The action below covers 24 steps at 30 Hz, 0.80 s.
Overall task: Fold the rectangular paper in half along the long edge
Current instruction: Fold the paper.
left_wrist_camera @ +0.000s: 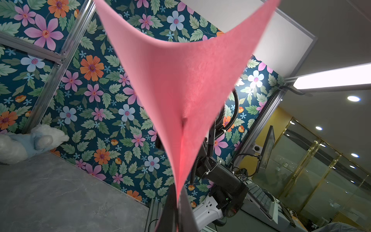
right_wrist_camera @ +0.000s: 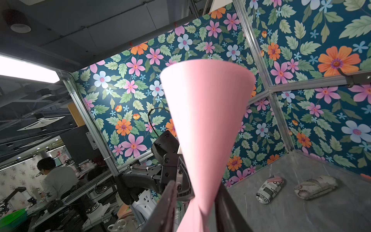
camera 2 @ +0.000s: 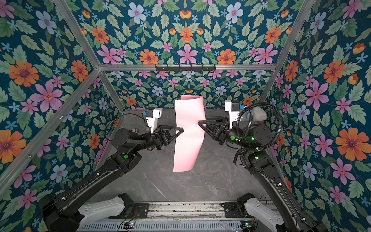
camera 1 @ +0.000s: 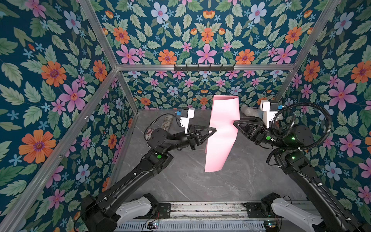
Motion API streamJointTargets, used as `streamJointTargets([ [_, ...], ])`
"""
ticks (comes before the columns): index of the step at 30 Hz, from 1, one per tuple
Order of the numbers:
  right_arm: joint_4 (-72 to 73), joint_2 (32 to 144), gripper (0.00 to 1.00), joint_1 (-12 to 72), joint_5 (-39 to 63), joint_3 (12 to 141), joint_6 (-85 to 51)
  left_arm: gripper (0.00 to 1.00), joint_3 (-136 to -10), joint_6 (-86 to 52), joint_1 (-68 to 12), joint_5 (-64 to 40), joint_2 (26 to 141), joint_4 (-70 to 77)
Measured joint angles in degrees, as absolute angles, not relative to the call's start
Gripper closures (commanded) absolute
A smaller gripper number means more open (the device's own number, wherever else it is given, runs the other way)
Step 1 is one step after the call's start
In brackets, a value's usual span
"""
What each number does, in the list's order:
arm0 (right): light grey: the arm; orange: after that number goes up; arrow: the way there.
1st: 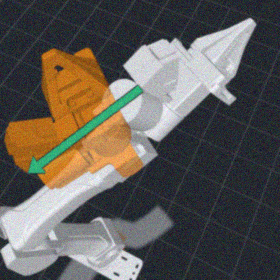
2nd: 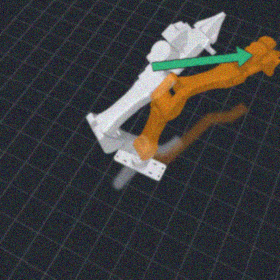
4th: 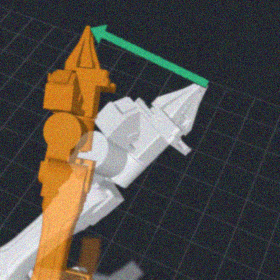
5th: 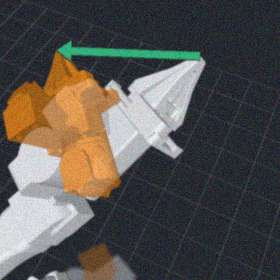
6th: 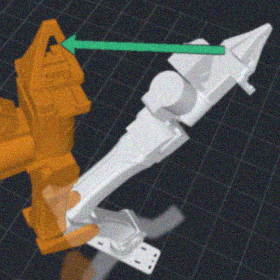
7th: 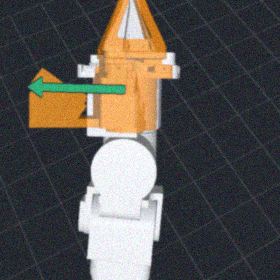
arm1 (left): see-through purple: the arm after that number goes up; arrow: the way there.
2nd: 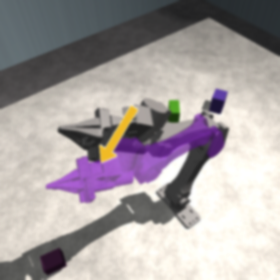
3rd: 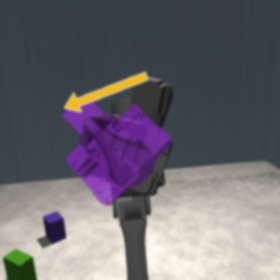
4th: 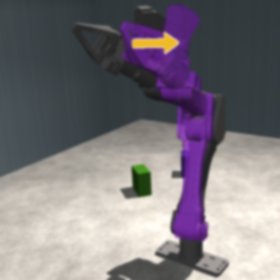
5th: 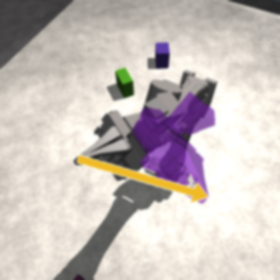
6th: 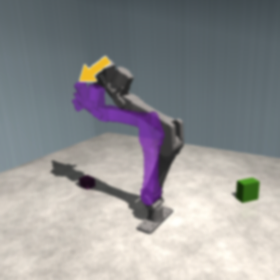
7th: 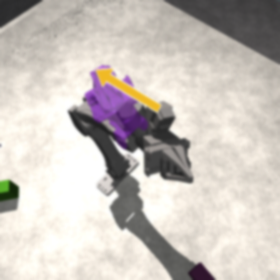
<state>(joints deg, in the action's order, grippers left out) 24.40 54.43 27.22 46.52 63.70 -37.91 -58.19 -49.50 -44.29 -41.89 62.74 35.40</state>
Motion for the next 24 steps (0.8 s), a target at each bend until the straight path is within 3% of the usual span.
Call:
streamJointTargets([
  [2, 25.12, 54.74, 0.96, 27.11, 46.50, 63.83, -38.61, 1.00, -58.19, -49.50, -44.29, -41.87, 62.74, 35.14],
  [3, 25.32, 54.92, 0.81, 27.07, 46.57, 63.92, -38.54, 1.00, -58.19, -49.52, -44.29, -41.85, 62.74, 35.09],
  [4, 25.52, 55.11, 0.79, 27.03, 46.52, 64.01, -38.61, 1.00, -58.19, -49.50, -44.29, -41.82, 62.74, 35.09],
  [6, 26.17, 55.51, 0.97, 26.81, 46.24, 64.38, -38.74, 1.00, -58.19, -49.50, -44.29, -41.89, 62.74, 34.79],
  [7, 26.81, 55.70, 1.00, 26.63, 46.24, 64.55, -38.76, 1.00, -58.15, -49.50, -44.29, -41.91, 62.74, 34.63],
  [9, 27.75, 56.16, 1.00, 26.48, 46.35, 64.88, -39.55, 1.00, -58.08, -49.50, -44.29, -41.87, 62.74, 34.61],
  [10, 28.03, 56.55, 0.86, 26.48, 46.59, 65.23, -39.72, 1.00, -58.04, -49.52, -44.29, -41.85, 62.72, 34.65],
  [11, 28.05, 56.88, 0.83, 26.41, 46.63, 65.63, -40.03, 1.00, -58.04, -49.52, -44.29, -41.82, 62.72, 34.70],
  [14, 29.04, 57.54, 1.00, 25.87, 46.28, 66.72, -39.94, 1.00, -57.80, -49.52, -44.29, -41.87, 62.63, 34.44],
  [15, 29.36, 57.67, 1.00, 25.87, 46.35, 67.02, -39.99, 1.00, -57.76, -49.52, -44.29, -41.87, 62.59, 34.30],
  [16, 29.54, 57.89, 0.85, 25.89, 46.57, 67.37, -40.42, 1.00, -57.76, -49.52, -44.29, -41.82, 62.50, 34.30],
  [17, 29.61, 58.11, 0.81, 25.82, 46.72, 67.72, -40.42, 1.00, -57.76, -49.52, -44.29, -41.82, 62.37, 34.30],
  [19, 29.52, 58.43, 1.00, 25.43, 46.48, 68.49, -40.29, 1.00, -57.71, -49.52, -44.29, -41.87, 62.06, 34.24],
  [21, 29.80, 58.59, 0.97, 25.08, 46.50, 69.08, -40.14, 1.00, -57.69, -49.50, -44.29, -41.87, 62.02, 34.22],
  [22, 29.74, 58.70, 0.84, 25.12, 46.54, 69.36, -40.36, 1.00, -57.67, -49.50, -44.29, -41.82, 62.02, 34.20],
  [23, 29.74, 58.85, 0.84, 25.12, 46.70, 69.63, -40.38, 1.00, -57.67, -49.52, -44.29, -41.80, 62.02, 34.20],
  [24, 29.71, 59.02, 0.92, 24.97, 46.63, 69.95, -40.38, 1.00, -57.67, -49.50, -44.29, -41.78, 62.02, 34.22],
])
